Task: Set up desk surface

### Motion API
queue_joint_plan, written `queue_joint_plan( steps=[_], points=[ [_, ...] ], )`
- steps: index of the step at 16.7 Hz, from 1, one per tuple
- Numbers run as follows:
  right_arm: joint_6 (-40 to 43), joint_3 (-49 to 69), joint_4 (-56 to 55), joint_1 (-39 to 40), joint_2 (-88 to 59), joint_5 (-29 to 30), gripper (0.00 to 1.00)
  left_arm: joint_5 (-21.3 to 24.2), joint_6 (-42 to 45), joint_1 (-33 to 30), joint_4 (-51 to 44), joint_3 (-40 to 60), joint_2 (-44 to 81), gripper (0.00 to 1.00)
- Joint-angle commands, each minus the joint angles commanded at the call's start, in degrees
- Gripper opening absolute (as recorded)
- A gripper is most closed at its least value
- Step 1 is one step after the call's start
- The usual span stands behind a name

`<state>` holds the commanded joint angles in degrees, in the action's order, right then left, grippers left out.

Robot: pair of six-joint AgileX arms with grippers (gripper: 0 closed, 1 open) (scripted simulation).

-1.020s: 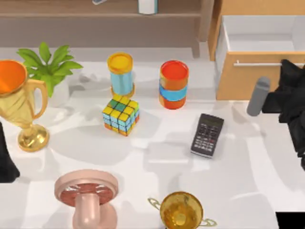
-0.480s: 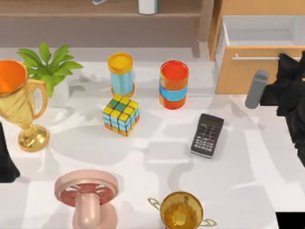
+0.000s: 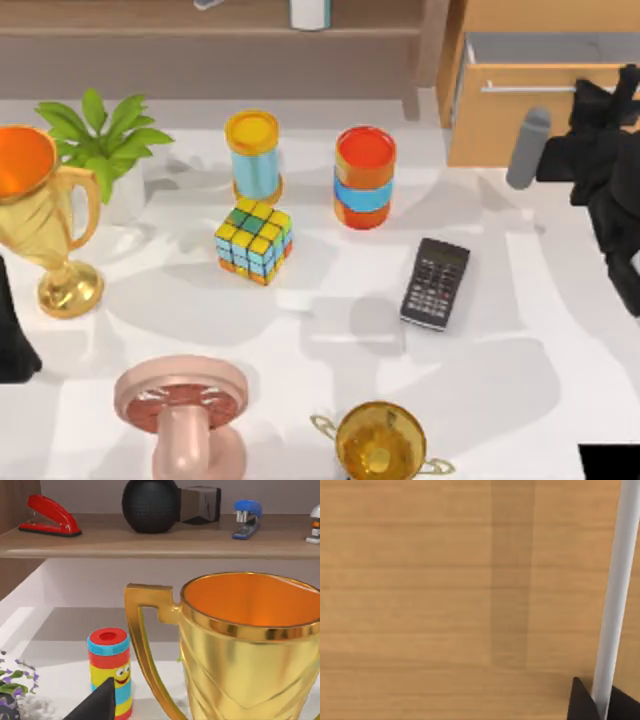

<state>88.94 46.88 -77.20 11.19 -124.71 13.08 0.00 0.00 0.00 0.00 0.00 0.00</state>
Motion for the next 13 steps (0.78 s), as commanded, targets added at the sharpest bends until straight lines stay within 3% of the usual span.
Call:
queue_joint_plan(
  steps=[5, 13],
  points=[
    [-0.08, 0.67, 0.83, -0.08, -0.59, -0.07, 0.00, 0.00, 0.00, 0.00, 0.00, 0.00, 0.00, 1.00],
    [-0.03, 15.84, 8.76, -1.66, -6.68, -1.58, 0.00, 0.00, 0.00, 0.00, 0.00, 0.00, 0.00, 1.00]
  ],
)
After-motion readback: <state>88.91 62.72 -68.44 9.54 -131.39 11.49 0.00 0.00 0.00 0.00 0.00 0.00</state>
